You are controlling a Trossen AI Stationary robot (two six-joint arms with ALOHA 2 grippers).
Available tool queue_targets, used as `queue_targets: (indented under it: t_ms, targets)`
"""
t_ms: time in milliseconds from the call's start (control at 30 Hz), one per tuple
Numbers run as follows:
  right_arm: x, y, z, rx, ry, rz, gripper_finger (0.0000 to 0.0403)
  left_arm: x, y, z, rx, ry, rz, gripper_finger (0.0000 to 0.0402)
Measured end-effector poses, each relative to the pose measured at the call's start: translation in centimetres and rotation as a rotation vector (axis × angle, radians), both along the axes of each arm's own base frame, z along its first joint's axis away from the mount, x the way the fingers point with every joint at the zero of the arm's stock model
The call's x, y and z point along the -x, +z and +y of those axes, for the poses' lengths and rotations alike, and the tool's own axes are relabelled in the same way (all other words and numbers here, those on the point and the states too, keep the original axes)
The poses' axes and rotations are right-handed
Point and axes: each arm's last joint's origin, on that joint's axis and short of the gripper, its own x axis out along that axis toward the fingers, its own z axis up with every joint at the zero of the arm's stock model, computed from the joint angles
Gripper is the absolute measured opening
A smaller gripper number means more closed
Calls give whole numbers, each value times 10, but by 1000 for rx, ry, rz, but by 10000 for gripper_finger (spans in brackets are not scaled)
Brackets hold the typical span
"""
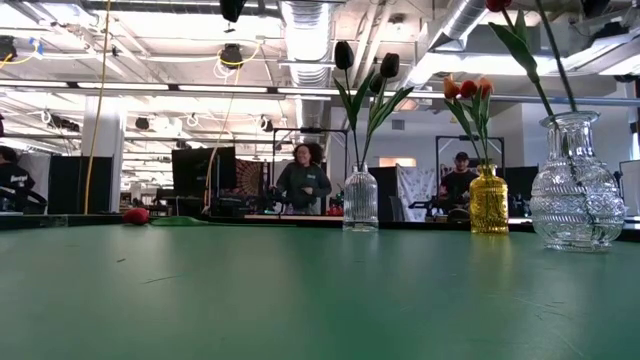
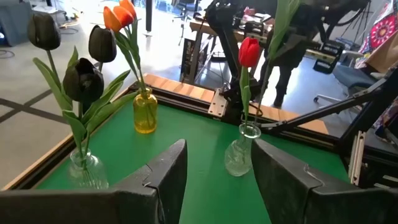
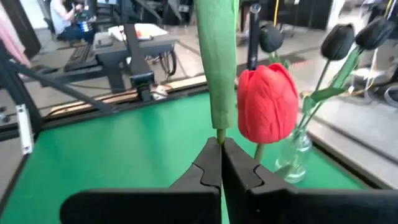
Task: Sort flowers into vase by color
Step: Put the bottom red flower into the bottom transparent vase
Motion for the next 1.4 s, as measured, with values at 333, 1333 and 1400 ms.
queue_targets:
  t_ms: [333,1333,1400]
  targets:
    - [-2,-22,4,43,-18,27,25,0,0,0,26,6,-5,166]
    - [-3,-30,5,-174,135,82,150,22,-31,48,37,144,366,166]
    - [-2,-29,3,-213,146,101,169,24,-31,53,15,155,383,166]
